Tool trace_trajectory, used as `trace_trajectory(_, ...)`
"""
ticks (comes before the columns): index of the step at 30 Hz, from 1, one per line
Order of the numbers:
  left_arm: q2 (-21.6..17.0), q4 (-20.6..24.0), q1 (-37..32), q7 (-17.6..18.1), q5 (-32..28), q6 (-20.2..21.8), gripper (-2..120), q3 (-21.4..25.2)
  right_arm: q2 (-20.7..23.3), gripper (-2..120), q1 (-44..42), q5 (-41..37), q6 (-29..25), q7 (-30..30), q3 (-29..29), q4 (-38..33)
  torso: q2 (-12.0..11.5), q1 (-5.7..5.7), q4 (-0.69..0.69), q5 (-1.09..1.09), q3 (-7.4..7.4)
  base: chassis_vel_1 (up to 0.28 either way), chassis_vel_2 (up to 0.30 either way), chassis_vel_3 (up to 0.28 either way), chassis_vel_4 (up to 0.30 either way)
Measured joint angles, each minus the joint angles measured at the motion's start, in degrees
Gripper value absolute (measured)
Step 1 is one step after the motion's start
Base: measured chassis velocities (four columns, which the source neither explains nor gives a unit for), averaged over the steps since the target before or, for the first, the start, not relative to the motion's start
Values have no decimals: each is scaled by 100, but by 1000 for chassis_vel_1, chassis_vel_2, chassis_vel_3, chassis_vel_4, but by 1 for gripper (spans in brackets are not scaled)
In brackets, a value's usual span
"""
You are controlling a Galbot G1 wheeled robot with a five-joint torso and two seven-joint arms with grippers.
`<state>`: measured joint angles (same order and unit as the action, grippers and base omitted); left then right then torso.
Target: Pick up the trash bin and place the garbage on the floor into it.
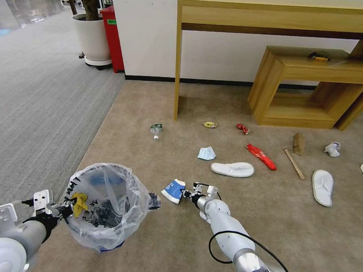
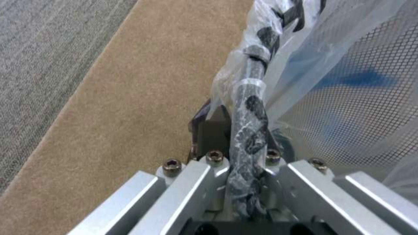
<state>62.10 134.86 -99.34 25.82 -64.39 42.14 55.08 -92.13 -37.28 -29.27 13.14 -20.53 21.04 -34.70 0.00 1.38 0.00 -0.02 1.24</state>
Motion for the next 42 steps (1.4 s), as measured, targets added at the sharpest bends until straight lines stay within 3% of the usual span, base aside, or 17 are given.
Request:
trace_trajectory(10, -190, 34, 20, -2, -71, 0, 0, -6, 304, 0, -242, 152, -182, -49, -191, -1107, 0, 0, 0, 0, 0, 0, 0, 0, 0)
trace_trajectory(13, -413, -68, 199, 18, -152, 0, 0, -116, 743, 0, -475, 11, -118, -34, -449, -2180, 0, 0, -1, 0, 0, 0, 0, 0, 0)
trace_trajectory(17, -551, -135, 344, 70, -247, 0, 0, -203, 995, 0, -620, -101, -39, -14, -551, -2875, 0, 0, -1, 0, 0, 0, 0, 0, 0)
trace_trajectory(19, -790, -313, 646, 208, -460, 0, 0, -392, 1447, 0, -795, -478, 262, -12, -715, -4139, 0, 0, -1, 0, 0, 0, 0, 0, 0)
trace_trajectory(20, -790, -313, 646, 208, -460, 0, 0, -392, 1447, 0, -795, -478, 262, -12, -715, -4139, 0, 0, -1, 0, 0, 0, 0, 0, 0)
trace_trajectory(23, -1005, -591, 1061, 363, -630, 0, 0, -742, 1928, 0, -712, -1106, 661, -76, -997, -5315, 0, 0, -3, 0, 0, 0, 0, 0, 0)
trace_trajectory(31, -1174, -874, 1266, 495, -693, 0, 0, -1089, 2125, 0, 163, -1704, 974, -278, -1806, -5875, 0, 0, 0, -1, 0, 0, 0, 0, 0)
trace_trajectory(34, -1200, -956, 1286, 505, -690, 0, 0, -1130, 2099, 0, 507, -1793, 1042, -348, -2266, -5896, 0, 0, 0, -2, 0, 0, 0, 0, 0)
trace_trajectory(36, -1219, -1039, 1327, 515, -693, 0, 0, -1144, 1990, 0, 867, -1796, 1074, -418, -2893, -5851, 0, 0, 1, -2, 0, 0, 0, 0, 0)
trace_trajectory(37, -1219, -1039, 1327, 515, -693, 0, 0, -1144, 1990, 0, 867, -1796, 1074, -418, -2893, -5851, 0, 0, 1, -2, 0, 0, 0, 0, 0)
trace_trajectory(39, -1233, -1143, 1378, 542, -714, 0, 0, -1148, 1872, 0, 1126, -1736, 1079, -461, -3511, -5782, 0, 0, 1, -2, 0, 0, 0, 0, 0)
trace_trajectory(41, -1234, -1156, 1383, 547, -716, 0, 0, -1148, 1865, 0, 1143, -1730, 1079, -460, -3552, -5777, 0, 0, 1, -2, 0, 0, 0, 0, 0)
trace_trajectory(42, -1238, -1238, 1397, 547, -725, 0, 0, -1127, 1803, 0, 1276, -1685, 1079, -459, -3892, -5722, 0, 0, 0, -2, 0, 0, 0, 0, 0)
